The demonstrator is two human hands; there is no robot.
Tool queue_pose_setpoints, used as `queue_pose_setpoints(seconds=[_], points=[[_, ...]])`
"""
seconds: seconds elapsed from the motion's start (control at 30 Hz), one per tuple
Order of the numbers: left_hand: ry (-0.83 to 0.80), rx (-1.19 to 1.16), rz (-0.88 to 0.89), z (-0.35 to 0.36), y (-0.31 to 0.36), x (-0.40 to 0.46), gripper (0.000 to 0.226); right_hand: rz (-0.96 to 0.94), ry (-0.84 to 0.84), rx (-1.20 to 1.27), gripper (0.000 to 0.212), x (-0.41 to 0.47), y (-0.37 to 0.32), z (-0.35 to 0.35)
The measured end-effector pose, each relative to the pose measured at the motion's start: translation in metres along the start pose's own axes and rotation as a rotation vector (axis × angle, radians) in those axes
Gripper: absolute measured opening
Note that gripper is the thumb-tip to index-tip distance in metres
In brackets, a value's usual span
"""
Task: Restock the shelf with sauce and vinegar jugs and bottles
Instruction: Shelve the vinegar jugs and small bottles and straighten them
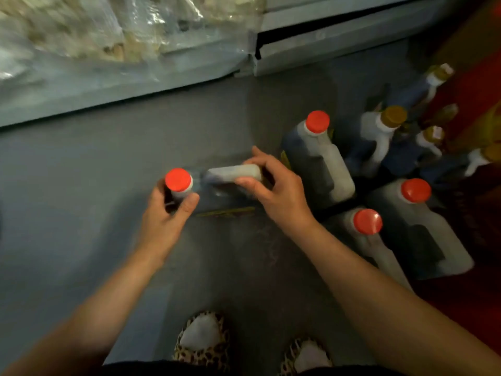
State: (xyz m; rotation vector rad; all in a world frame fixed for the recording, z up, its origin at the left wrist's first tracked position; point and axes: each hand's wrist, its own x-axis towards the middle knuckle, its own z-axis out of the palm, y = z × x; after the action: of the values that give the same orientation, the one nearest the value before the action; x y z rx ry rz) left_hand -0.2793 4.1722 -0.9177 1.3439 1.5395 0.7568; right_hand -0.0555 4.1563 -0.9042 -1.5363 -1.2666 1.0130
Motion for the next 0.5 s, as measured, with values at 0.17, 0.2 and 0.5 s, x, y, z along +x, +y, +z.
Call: queue_pose_setpoints(seconds=[0.17, 0.2, 0.5], points=[[-0.159, 0.032, 0.011, -0.005, -0.006, 0.021, 0.098, 0.059, -0.036, 0.126, 0.054, 0.011, 0.017, 0.005], [-0.185, -0.002, 0.015, -0.003, -0.009, 0.023, 0.099, 0.067, -0.067, 0.124, 0.064, 0.007, 0.024, 0.006], [-0.322, -0.027, -0.029, -0.006, -0.019, 0.032, 0.124, 0.201, -0.199, 0.215, 0.111, 0.000, 0.060, 0.010]])
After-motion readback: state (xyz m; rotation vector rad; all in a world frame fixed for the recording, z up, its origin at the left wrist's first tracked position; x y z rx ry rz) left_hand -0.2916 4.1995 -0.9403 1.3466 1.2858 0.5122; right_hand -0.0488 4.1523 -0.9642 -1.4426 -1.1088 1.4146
